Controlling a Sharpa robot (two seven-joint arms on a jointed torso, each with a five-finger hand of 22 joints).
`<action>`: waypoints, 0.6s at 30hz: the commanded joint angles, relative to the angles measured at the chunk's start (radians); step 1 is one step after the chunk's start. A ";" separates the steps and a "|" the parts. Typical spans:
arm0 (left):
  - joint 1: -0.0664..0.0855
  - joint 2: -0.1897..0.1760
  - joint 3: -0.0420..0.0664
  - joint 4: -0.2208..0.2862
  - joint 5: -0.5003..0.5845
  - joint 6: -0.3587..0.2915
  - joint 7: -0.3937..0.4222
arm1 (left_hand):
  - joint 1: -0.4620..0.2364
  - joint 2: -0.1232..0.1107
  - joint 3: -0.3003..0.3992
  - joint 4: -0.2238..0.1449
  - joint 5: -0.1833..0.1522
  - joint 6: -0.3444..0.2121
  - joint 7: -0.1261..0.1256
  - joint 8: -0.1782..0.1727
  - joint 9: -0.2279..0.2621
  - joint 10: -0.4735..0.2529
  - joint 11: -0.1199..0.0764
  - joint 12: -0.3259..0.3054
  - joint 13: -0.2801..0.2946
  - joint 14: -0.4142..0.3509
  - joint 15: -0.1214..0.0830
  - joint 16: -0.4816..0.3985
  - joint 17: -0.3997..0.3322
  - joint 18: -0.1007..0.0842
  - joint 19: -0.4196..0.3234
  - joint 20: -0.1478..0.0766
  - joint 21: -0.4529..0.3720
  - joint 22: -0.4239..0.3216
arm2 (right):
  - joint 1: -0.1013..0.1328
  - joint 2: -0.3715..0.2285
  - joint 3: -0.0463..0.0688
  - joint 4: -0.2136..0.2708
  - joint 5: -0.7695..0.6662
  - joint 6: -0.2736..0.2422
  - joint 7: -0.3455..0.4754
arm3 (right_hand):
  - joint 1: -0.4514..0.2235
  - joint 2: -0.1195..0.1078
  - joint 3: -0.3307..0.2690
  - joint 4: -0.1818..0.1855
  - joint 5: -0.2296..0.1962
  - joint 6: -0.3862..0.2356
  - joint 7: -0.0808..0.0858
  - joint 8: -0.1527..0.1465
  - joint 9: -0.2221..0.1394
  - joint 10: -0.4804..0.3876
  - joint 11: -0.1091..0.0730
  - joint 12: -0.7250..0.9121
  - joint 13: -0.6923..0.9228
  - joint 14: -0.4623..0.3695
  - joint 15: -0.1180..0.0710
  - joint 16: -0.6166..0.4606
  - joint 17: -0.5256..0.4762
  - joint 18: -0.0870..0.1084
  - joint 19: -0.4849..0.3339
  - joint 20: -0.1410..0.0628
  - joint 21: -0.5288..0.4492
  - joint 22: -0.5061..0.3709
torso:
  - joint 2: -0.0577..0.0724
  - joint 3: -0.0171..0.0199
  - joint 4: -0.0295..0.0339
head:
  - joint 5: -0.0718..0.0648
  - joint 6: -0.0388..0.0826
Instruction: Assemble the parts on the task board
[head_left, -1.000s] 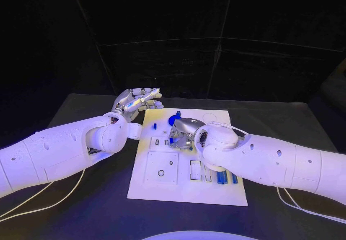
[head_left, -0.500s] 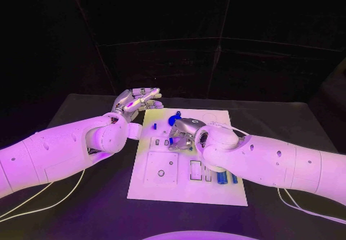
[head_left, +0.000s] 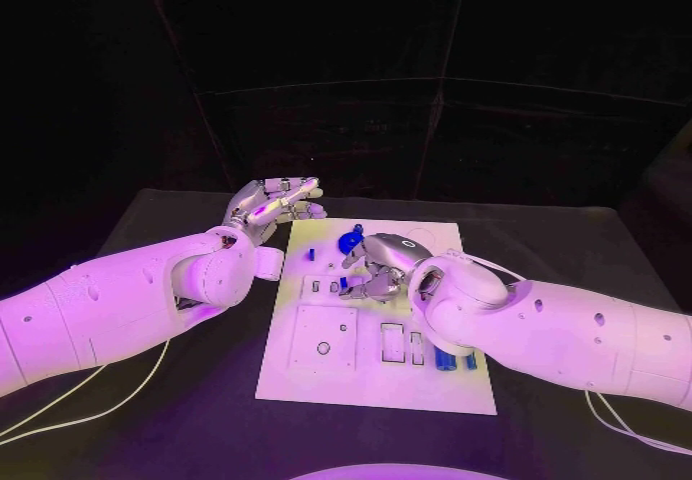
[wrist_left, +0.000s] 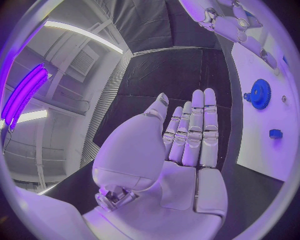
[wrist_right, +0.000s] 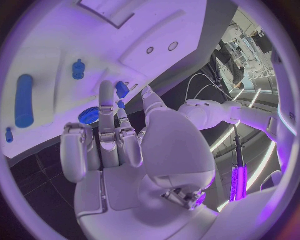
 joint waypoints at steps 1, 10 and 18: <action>0.002 -0.005 0.001 0.002 -0.019 0.010 0.001 | -0.002 0.012 0.000 -0.008 0.004 0.011 -0.004 -0.003 0.000 0.014 -0.004 0.000 0.000 0.027 -0.005 0.004 0.008 0.007 0.014 -0.003 0.007 0.003 | 0.012 -0.050 0.009 0.044 0.129 -0.067 0.201 | 0.007 -0.001 -0.012 0.010 0.010 -0.005 -0.004 0.001 0.003 0.060 0.005 -0.014 0.215 0.028 0.007 0.006 0.001 0.002 0.020 0.007 -0.011 0.071 | -0.002 -0.0005 -0.0021 | 0.001 0.005; 0.021 -0.033 0.001 -0.020 -0.206 0.021 -0.137 | -0.035 0.004 -0.005 0.022 0.004 0.083 -0.049 0.012 0.003 0.190 -0.065 0.046 0.028 0.230 -0.075 0.141 0.125 0.005 0.156 -0.071 0.133 0.067 | 0.104 -0.207 0.029 0.080 0.620 0.025 0.372 | 0.127 0.057 -0.006 -0.031 0.074 -0.007 -0.027 0.012 0.001 -0.414 0.000 -0.628 -0.334 0.046 -0.009 0.150 0.090 0.130 -0.335 -0.010 -0.461 -0.640 | -0.015 -0.0012 -0.0027 | -0.007 0.013; 0.045 -0.043 0.001 -0.029 -0.482 0.154 -0.370 | -0.028 -0.027 0.020 0.023 0.005 0.078 -0.063 0.024 0.011 0.218 -0.085 0.130 0.102 0.282 -0.100 0.685 0.608 -0.002 0.192 -0.102 0.303 0.181 | 0.141 -0.315 0.030 0.033 0.990 0.133 0.469 | 0.197 0.079 0.024 -0.037 0.042 -0.055 0.022 0.035 0.007 -0.624 0.049 -1.016 -0.688 -0.384 0.072 0.170 0.189 0.128 -0.593 0.057 -0.845 -0.911 | -0.033 0.0028 -0.0003 | -0.011 0.014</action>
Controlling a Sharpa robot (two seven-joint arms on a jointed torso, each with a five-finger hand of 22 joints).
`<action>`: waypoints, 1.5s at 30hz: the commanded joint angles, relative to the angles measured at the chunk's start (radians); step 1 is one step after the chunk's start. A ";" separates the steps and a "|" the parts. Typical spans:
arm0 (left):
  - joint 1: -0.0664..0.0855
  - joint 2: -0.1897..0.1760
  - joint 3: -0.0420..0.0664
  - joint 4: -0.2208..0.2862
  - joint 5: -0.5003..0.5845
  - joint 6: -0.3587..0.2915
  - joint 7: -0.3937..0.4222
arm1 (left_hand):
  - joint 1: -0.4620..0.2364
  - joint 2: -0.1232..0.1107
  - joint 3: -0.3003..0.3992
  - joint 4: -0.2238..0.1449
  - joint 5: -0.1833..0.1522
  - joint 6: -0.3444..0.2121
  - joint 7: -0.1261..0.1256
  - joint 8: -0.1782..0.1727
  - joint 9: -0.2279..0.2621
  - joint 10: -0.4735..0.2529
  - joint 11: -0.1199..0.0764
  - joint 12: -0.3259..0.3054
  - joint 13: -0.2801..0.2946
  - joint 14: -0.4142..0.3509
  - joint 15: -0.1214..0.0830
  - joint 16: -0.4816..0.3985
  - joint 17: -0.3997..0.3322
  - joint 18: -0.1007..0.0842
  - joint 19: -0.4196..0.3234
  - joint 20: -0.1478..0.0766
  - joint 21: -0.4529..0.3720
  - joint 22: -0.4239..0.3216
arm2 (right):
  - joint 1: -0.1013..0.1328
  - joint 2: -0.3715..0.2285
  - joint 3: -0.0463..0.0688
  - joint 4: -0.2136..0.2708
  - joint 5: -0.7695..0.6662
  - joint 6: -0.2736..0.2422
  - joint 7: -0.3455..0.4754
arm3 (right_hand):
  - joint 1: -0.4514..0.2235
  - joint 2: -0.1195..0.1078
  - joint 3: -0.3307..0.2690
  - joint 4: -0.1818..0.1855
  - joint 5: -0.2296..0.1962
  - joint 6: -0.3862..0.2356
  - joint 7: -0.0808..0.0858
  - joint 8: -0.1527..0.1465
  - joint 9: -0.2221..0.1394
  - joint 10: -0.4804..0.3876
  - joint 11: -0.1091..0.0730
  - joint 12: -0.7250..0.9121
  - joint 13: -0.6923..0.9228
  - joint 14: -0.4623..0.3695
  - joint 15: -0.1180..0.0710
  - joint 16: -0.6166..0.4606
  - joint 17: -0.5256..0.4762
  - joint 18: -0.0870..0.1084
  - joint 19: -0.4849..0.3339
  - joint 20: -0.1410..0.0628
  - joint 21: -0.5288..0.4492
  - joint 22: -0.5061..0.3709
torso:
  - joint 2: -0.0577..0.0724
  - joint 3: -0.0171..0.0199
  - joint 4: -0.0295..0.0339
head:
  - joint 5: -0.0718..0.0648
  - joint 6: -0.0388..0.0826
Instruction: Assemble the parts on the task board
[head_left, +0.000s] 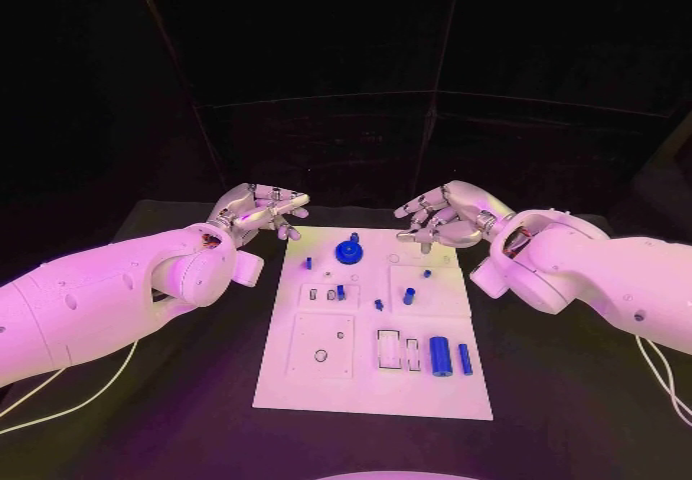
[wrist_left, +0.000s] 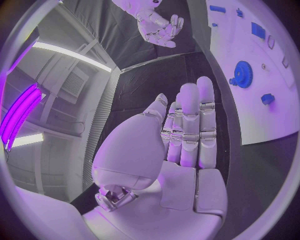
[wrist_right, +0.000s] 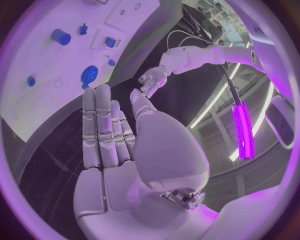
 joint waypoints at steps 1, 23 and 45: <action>0.014 0.000 0.001 0.004 -0.266 0.135 -0.220 | -0.013 -0.019 0.003 0.007 0.005 -0.016 -0.007 0.018 0.005 -0.025 -0.005 0.056 0.047 -0.007 -0.006 0.183 0.167 -0.002 -0.020 -0.006 0.066 0.050 | 0.010 -0.033 0.001 -0.024 0.332 0.099 0.123 | 0.032 0.004 0.025 -0.010 0.004 0.013 0.006 0.017 0.004 0.001 0.015 -0.104 -0.116 -0.136 0.024 -0.037 -0.012 -0.007 -0.070 0.019 -0.089 -0.047 | -0.014 0.0039 0.0023 | 0.002 -0.002; 0.130 0.135 -0.091 -0.032 -0.708 0.370 -0.755 | -0.214 0.053 -0.136 0.179 0.001 -0.066 -0.063 0.347 0.165 -0.075 -0.060 0.890 0.767 0.104 -0.050 0.814 0.720 -0.093 0.154 -0.040 0.703 0.824 | 0.029 -0.042 0.000 -0.239 0.424 0.117 0.204 | -0.057 -0.023 0.109 -0.077 0.016 0.059 0.027 -0.030 -0.004 0.159 0.052 -0.486 -0.621 -0.123 0.082 -0.346 -0.525 0.011 0.023 0.093 -0.505 -0.322 | -0.033 0.0094 0.0019 | 0.004 -0.014; 0.177 0.292 -0.152 -0.142 -0.773 0.507 -0.793 | -0.266 0.082 -0.233 0.179 -0.017 -0.088 -0.082 0.435 0.244 -0.026 -0.074 0.988 0.881 0.109 -0.061 0.832 0.738 -0.105 0.173 -0.054 0.749 0.900 | 0.029 -0.013 0.000 -0.278 0.396 0.113 0.198 | -0.067 -0.005 0.086 -0.111 0.021 0.009 0.042 -0.034 -0.007 0.143 0.063 -0.509 -0.621 -0.120 0.089 -0.346 -0.582 0.011 0.053 0.099 -0.555 -0.355 | -0.030 0.0091 0.0014 | 0.005 -0.034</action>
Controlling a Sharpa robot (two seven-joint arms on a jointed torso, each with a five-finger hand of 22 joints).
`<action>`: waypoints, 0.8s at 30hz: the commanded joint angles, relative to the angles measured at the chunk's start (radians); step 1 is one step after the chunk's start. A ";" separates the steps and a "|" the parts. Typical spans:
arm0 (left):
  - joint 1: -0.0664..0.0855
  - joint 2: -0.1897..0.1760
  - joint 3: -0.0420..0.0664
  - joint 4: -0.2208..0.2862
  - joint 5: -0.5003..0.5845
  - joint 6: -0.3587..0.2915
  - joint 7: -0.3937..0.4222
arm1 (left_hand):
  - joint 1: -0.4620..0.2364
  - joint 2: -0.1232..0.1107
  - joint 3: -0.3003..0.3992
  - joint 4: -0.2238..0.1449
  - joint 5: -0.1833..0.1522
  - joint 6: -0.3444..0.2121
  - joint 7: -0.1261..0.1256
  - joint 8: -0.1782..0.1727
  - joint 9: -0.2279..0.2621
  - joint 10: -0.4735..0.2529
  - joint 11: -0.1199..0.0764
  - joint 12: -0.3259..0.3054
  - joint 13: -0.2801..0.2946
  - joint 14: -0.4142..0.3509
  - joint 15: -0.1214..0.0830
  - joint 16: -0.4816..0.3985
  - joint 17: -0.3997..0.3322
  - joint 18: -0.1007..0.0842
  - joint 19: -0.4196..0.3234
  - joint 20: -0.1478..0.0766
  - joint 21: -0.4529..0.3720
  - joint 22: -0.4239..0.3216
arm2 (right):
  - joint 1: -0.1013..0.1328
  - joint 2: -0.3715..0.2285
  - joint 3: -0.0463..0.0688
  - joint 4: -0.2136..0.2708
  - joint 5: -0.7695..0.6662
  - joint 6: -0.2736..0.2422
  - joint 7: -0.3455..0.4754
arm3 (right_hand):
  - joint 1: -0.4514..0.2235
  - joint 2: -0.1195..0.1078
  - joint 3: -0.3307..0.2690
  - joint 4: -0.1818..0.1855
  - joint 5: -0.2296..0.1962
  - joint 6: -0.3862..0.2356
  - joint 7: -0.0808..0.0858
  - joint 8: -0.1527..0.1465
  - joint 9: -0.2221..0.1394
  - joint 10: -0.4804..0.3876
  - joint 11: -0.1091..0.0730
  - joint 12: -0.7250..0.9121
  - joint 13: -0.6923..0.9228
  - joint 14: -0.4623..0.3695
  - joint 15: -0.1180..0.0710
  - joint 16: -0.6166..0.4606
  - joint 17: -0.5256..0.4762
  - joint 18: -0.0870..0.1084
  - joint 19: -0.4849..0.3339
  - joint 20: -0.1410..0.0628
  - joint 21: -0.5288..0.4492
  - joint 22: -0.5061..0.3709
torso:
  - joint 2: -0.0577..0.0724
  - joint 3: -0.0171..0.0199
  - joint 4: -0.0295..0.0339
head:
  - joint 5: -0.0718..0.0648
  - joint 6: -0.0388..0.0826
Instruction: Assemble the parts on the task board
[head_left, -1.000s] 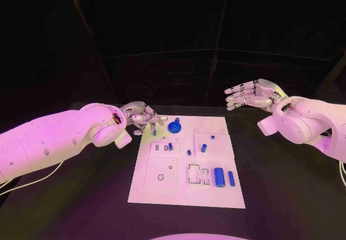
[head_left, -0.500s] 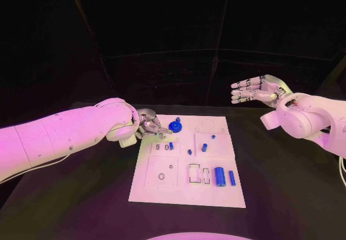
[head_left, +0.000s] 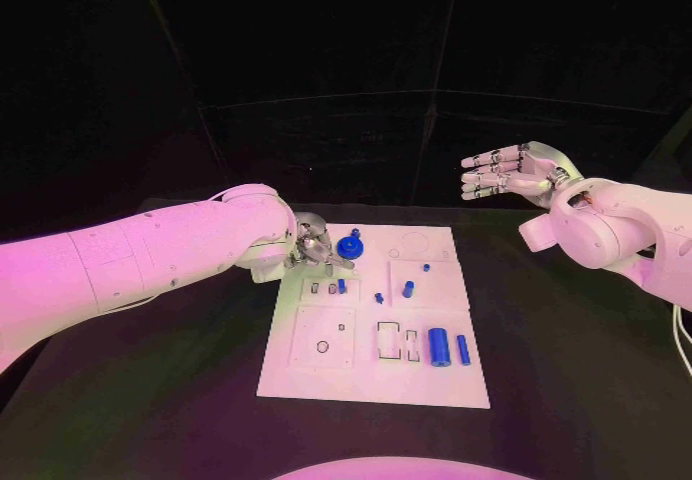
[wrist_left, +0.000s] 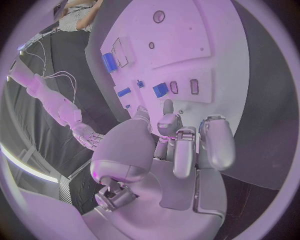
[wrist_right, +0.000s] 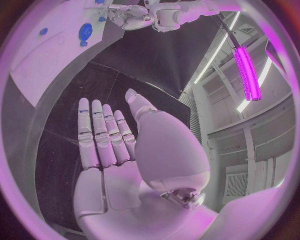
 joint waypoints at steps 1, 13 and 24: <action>0.005 0.015 -0.005 -0.010 -0.021 0.066 -0.018 | 0.007 0.008 -0.006 0.000 -0.005 -0.005 -0.003 0.008 0.002 0.006 -0.003 0.003 0.001 0.106 -0.007 0.003 0.263 -0.012 0.008 0.001 0.004 0.002 | 0.002 0.005 0.001 -0.002 -0.009 0.007 0.010 | -0.004 0.005 -0.001 -0.008 0.004 -0.012 0.034 -0.004 -0.002 -0.008 0.003 -0.007 0.000 -0.004 0.005 -0.003 -0.003 0.012 0.009 0.000 -0.008 -0.002 | 0.000 -0.0002 0.0010 | 0.001 -0.003; 0.009 0.061 -0.012 -0.066 -0.026 0.132 -0.026 | 0.038 0.018 -0.010 -0.005 -0.004 -0.021 -0.001 0.020 0.021 -0.019 -0.001 -0.027 -0.035 0.106 -0.006 0.003 0.263 -0.012 0.006 0.001 0.006 0.005 | 0.002 0.013 0.001 -0.003 -0.018 0.009 0.008 | -0.004 0.009 -0.003 -0.013 0.010 -0.019 0.035 -0.004 -0.002 -0.011 0.004 -0.008 0.000 -0.006 0.006 -0.003 -0.009 0.012 0.011 0.001 -0.014 -0.004 | 0.000 0.0006 0.0005 | 0.002 -0.008; 0.009 0.087 -0.013 -0.098 -0.029 0.159 -0.029 | 0.058 0.025 -0.008 -0.007 -0.003 -0.027 -0.001 0.028 0.033 -0.019 -0.001 -0.027 -0.034 0.106 -0.005 0.003 0.263 -0.013 0.007 0.002 0.009 0.011 | 0.002 0.019 0.001 -0.007 -0.020 0.011 0.009 | -0.004 0.011 -0.003 -0.015 0.013 -0.019 0.036 -0.004 -0.002 -0.011 0.005 -0.008 0.000 -0.006 0.006 -0.002 -0.011 0.012 0.013 0.001 -0.017 -0.004 | 0.000 0.0000 0.0006 | 0.002 -0.015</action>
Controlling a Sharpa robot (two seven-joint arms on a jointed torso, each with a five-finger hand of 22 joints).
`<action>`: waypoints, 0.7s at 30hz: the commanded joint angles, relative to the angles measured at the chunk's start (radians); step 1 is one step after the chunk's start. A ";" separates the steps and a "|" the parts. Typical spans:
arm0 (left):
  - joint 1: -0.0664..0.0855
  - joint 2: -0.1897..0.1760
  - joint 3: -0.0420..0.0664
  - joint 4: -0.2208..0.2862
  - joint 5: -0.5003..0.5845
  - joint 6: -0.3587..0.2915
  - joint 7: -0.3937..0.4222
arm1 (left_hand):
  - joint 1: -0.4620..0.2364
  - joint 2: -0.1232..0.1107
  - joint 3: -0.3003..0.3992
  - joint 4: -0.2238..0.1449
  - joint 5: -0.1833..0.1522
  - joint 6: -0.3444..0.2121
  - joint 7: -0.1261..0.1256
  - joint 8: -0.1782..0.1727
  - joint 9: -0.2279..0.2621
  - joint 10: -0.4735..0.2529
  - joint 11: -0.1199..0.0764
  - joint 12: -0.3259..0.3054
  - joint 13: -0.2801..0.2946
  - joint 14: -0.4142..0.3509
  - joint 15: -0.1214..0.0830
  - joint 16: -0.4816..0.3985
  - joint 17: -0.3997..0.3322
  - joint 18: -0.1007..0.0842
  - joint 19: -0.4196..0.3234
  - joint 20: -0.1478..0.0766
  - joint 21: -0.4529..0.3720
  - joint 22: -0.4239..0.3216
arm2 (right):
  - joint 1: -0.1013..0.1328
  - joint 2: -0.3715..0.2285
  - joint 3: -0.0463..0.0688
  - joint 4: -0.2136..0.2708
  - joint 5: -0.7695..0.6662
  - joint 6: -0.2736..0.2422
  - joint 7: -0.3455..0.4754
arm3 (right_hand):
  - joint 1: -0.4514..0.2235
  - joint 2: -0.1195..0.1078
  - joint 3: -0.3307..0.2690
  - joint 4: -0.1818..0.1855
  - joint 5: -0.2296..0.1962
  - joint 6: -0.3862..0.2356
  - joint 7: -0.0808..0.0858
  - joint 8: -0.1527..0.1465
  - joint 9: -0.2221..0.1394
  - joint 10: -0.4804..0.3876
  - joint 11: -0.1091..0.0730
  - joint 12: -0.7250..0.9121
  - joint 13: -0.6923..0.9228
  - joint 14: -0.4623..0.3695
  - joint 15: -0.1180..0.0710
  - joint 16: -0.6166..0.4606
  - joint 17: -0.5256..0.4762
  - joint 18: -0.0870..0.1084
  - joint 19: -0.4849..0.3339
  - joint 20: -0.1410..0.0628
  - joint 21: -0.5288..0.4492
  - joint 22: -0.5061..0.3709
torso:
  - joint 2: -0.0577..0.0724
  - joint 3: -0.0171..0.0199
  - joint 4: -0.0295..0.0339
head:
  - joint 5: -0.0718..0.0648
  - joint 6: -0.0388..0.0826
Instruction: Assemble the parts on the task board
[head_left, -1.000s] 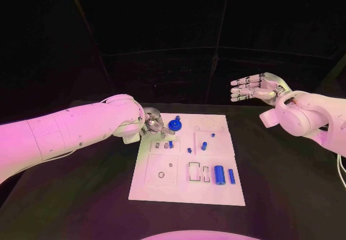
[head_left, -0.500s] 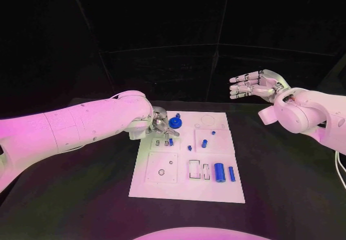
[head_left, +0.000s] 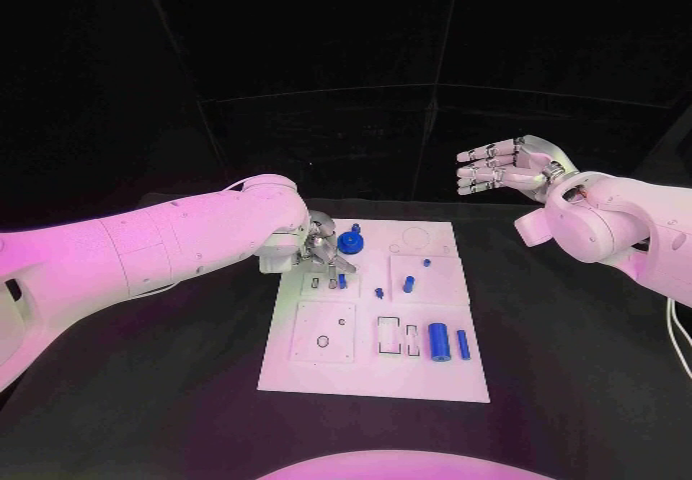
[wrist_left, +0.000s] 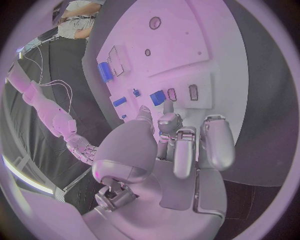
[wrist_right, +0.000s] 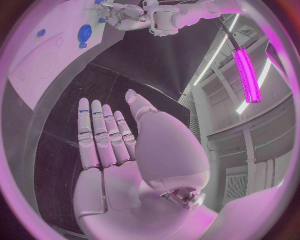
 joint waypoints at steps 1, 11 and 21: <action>0.002 0.009 0.000 -0.010 -0.009 0.038 -0.009 | 0.013 -0.002 -0.002 -0.002 -0.003 -0.006 -0.001 0.008 0.003 -0.008 -0.001 -0.004 0.000 0.106 -0.005 0.003 0.263 -0.013 0.007 0.002 0.005 0.002 | 0.002 0.002 0.001 -0.001 -0.006 0.010 0.010 | 0.001 0.007 -0.001 -0.007 0.005 -0.004 0.037 -0.004 -0.001 -0.008 0.001 -0.004 0.000 -0.003 0.003 -0.002 -0.001 0.012 0.005 0.001 -0.007 -0.002 | 0.000 -0.0001 0.0000 | 0.001 -0.003; 0.001 0.031 -0.003 -0.029 -0.009 0.055 -0.011 | 0.023 0.001 0.000 -0.003 -0.003 -0.008 -0.001 0.012 0.009 -0.006 -0.001 -0.002 0.003 0.106 -0.005 0.003 0.263 -0.013 0.007 0.003 0.006 0.004 | 0.002 0.009 0.001 -0.005 -0.012 0.010 0.012 | 0.001 0.009 -0.001 -0.009 0.008 -0.002 0.038 -0.003 0.000 -0.007 0.001 -0.003 0.000 -0.002 0.003 -0.002 -0.002 0.012 0.007 0.001 -0.009 -0.002 | 0.000 -0.0001 0.0010 | 0.000 -0.004; 0.001 0.033 -0.005 -0.033 -0.010 0.071 -0.011 | 0.049 0.010 0.014 -0.011 -0.002 -0.012 -0.002 0.020 0.021 -0.007 -0.002 -0.007 -0.001 0.106 -0.005 0.003 0.263 -0.013 0.006 0.003 0.007 0.006 | 0.002 0.014 0.001 -0.008 -0.017 -0.001 0.018 | -0.001 0.011 -0.002 -0.009 0.010 -0.001 0.038 -0.003 0.000 -0.007 0.001 -0.003 0.001 -0.002 0.003 -0.001 -0.003 0.012 0.008 0.001 -0.011 -0.002 | -0.001 -0.0003 -0.0001 | -0.004 -0.005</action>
